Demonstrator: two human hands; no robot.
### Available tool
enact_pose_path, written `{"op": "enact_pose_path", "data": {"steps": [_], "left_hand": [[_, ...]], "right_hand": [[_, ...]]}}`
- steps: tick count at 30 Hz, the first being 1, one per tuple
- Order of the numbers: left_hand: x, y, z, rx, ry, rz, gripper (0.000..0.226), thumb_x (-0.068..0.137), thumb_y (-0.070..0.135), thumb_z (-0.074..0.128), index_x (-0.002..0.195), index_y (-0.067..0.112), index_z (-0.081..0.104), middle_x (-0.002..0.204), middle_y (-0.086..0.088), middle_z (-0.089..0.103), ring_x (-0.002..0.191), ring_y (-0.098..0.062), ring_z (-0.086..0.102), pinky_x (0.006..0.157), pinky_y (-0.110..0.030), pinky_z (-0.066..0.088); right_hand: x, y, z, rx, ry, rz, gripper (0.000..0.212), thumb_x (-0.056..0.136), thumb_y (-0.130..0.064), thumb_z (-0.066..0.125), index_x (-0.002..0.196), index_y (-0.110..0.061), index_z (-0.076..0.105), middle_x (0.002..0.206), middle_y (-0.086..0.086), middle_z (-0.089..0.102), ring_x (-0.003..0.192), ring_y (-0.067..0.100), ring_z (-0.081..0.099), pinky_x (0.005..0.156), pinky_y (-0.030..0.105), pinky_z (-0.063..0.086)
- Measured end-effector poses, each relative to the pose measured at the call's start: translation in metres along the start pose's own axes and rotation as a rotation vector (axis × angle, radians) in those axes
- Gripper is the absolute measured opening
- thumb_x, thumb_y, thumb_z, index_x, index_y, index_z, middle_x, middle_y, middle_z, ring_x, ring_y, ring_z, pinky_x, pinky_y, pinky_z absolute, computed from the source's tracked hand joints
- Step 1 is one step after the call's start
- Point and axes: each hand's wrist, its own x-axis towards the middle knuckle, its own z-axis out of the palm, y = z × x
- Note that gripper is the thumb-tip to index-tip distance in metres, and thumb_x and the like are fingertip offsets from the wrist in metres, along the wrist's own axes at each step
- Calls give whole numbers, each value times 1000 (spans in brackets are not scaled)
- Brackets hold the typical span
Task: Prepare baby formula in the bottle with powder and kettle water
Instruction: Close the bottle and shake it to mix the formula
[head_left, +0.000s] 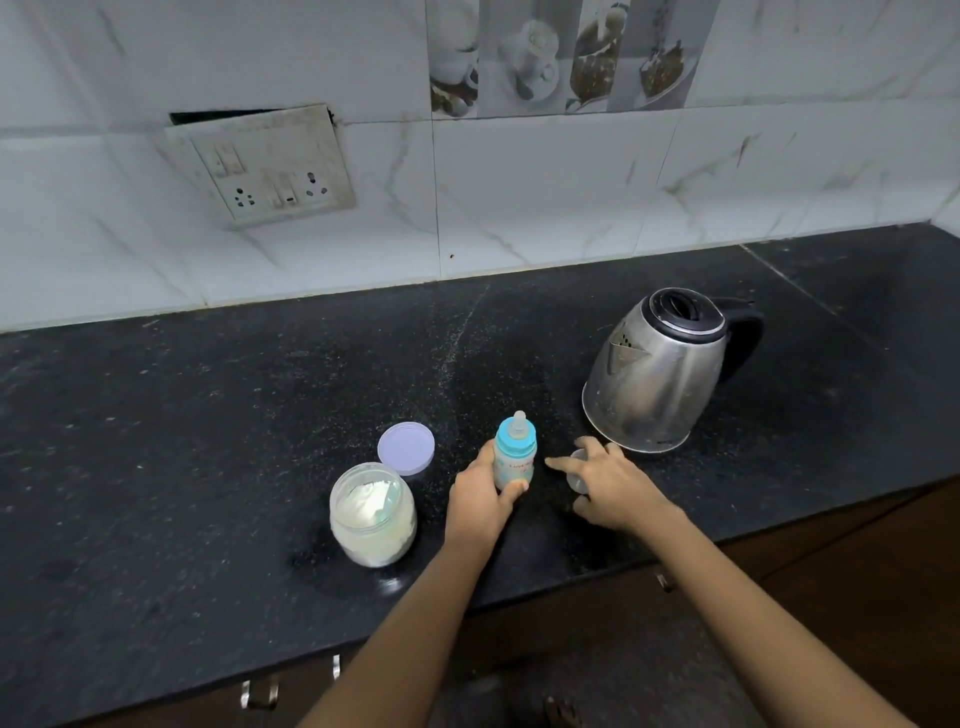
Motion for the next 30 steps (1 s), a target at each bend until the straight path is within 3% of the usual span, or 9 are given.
{"op": "enact_pose_path", "data": {"steps": [4,7,9,11,14,17,20,22,30], "left_hand": [[1,1,-1,11,-4,-3,63,83,21,72,139,20,43,129,-2,60,120,-19,54,100,-33,42],[1,1,1,-13,7,-17,63,83,18,72,139,21,44,131,-2,59,121,-19,53,102,-33,40],[1,1,2,-18,13,-25,63,82,17,73,139,20,44,131,-2,59,122,-19,53,103,-34,41],[2,-1,3,-17,23,-20,64,82,17,73,139,20,44,129,-2,60,121,-20,54,102,-37,42],[2,0,3,-25,28,-21,65,82,17,73,139,20,43,129,-2,60,120,-19,54,102,-38,42],[2,-1,5,-34,35,-8,63,81,17,73,137,20,45,125,-2,62,117,-20,56,99,-39,44],[2,-3,5,-43,35,1,61,81,18,73,136,21,46,119,-2,65,111,-20,59,95,-39,47],[2,-4,6,-53,39,1,61,81,18,73,136,21,46,116,-2,66,108,-19,60,92,-37,47],[0,-11,10,-99,86,43,57,80,19,72,132,26,50,110,6,67,100,-11,62,85,-32,50]], "right_hand": [[1,2,-14,101,100,47,48,82,-17,65,128,-24,53,119,7,45,109,28,52,90,37,47],[-13,4,-34,681,354,33,31,79,-23,71,106,-25,58,103,8,58,87,26,65,78,37,54],[-21,-5,-49,1029,346,-108,30,89,-17,61,114,-31,58,101,10,60,80,21,69,75,36,59],[-25,-13,-60,986,368,-299,39,95,-15,50,126,-39,55,107,-2,62,94,10,63,86,25,52],[-16,-25,-63,1039,494,-461,35,93,-20,55,128,-23,53,122,-10,59,109,9,56,91,20,45],[-4,-37,-56,1119,552,-469,46,88,-11,66,129,-21,47,120,-6,56,109,13,58,92,28,49],[10,-34,-40,863,505,-533,55,91,-12,63,140,-27,44,134,-7,51,122,13,51,101,31,44],[16,-31,-25,674,479,-549,49,92,-16,60,138,-29,48,129,-4,52,121,9,48,102,32,42],[23,-38,6,581,647,-472,51,88,-23,54,136,-33,42,134,-10,44,117,-4,44,85,24,48]]}}
